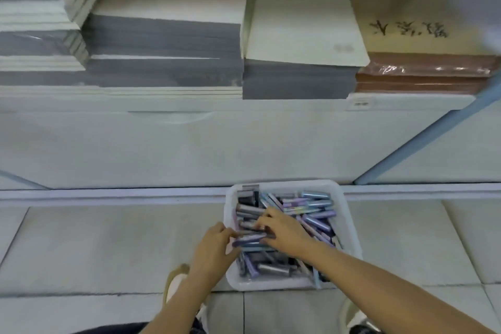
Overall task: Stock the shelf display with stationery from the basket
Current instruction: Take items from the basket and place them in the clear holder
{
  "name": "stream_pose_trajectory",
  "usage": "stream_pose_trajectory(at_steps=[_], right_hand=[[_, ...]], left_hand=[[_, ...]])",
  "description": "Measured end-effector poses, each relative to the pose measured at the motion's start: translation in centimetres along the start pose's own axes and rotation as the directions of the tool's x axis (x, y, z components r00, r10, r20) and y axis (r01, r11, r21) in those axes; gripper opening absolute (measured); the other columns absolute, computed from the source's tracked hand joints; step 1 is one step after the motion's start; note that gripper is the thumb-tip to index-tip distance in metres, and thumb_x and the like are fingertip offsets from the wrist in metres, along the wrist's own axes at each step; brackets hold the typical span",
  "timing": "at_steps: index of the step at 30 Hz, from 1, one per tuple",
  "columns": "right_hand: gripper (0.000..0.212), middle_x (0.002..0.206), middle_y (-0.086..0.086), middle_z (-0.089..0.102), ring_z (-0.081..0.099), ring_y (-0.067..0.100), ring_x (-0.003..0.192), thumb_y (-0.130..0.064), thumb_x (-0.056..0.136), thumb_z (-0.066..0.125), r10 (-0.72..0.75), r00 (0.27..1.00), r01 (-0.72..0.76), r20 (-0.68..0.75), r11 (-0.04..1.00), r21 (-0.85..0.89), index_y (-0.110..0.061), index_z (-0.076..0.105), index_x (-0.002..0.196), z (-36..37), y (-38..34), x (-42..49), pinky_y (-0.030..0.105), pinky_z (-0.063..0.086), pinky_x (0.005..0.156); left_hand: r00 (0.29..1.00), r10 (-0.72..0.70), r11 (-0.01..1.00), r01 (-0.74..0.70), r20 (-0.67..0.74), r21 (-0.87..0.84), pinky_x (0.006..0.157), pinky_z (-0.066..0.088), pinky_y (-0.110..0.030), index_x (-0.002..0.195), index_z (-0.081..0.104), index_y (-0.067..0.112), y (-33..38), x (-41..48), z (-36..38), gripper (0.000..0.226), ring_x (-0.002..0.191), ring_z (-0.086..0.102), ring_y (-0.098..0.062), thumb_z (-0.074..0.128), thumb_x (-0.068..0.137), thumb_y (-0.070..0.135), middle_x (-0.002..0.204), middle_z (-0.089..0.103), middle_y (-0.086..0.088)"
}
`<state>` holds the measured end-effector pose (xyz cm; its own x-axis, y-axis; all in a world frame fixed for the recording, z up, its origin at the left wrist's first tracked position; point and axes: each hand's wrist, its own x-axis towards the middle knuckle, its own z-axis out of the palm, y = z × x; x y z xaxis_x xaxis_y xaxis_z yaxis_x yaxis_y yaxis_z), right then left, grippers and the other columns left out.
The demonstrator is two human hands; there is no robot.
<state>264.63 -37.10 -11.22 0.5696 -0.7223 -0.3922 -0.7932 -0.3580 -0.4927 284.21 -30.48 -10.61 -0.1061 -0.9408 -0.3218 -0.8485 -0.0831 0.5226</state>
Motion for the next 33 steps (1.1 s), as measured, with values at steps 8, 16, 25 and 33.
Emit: stream_pose_trajectory(at_steps=[8,16,25,33], right_hand=[[0.023,0.117,0.006,0.048,0.052,0.021,0.101,-0.021,0.092,0.064,-0.075,0.997,0.076,-0.024,0.995,0.069,-0.010,0.064,0.112,1.4,1.1,1.0,0.027,0.039,0.080],[0.013,0.074,-0.002,0.061,0.057,0.014,0.068,-0.030,0.096,0.058,0.046,0.994,0.016,-0.102,0.840,0.542,-0.025,0.063,0.086,-1.7,0.2,-0.2,0.031,0.045,0.067],[0.010,0.080,-0.002,0.070,0.068,0.011,0.072,-0.035,0.094,0.060,-0.037,0.998,0.056,-0.043,0.804,0.592,-0.029,0.061,0.087,-0.2,-4.0,0.1,0.029,0.056,0.069],[0.036,0.117,0.000,0.056,0.052,0.014,0.105,-0.036,0.093,0.061,0.140,0.977,-0.093,-0.160,0.958,0.271,-0.016,0.057,0.122,1.4,-0.9,0.6,0.030,0.045,0.091]], left_hand=[[0.996,0.072,0.989,-0.077,-0.045,-0.127,0.068,0.038,-0.016,0.093,0.068,0.016,-1.3,0.0,0.5,0.013,0.083,0.051,-0.011,0.073,0.084,0.023,0.089,0.049,0.006],[0.914,-0.388,0.552,0.130,-0.116,-0.824,0.083,0.051,-0.026,0.102,0.057,0.008,-0.3,0.9,-1.1,0.013,0.090,0.068,-0.020,0.062,0.093,0.017,0.093,0.072,-0.009],[0.915,-0.395,0.254,0.197,0.085,-0.947,0.066,0.056,-0.032,0.112,0.052,-0.005,2.8,1.4,-1.2,0.034,0.075,0.065,-0.021,0.051,0.099,0.027,0.089,0.063,-0.020],[0.841,-0.539,0.247,0.219,0.054,-0.944,0.048,0.053,-0.027,0.097,0.055,0.009,0.0,1.5,-1.0,0.008,0.047,0.058,-0.016,0.048,0.099,0.005,0.053,0.057,-0.001]])
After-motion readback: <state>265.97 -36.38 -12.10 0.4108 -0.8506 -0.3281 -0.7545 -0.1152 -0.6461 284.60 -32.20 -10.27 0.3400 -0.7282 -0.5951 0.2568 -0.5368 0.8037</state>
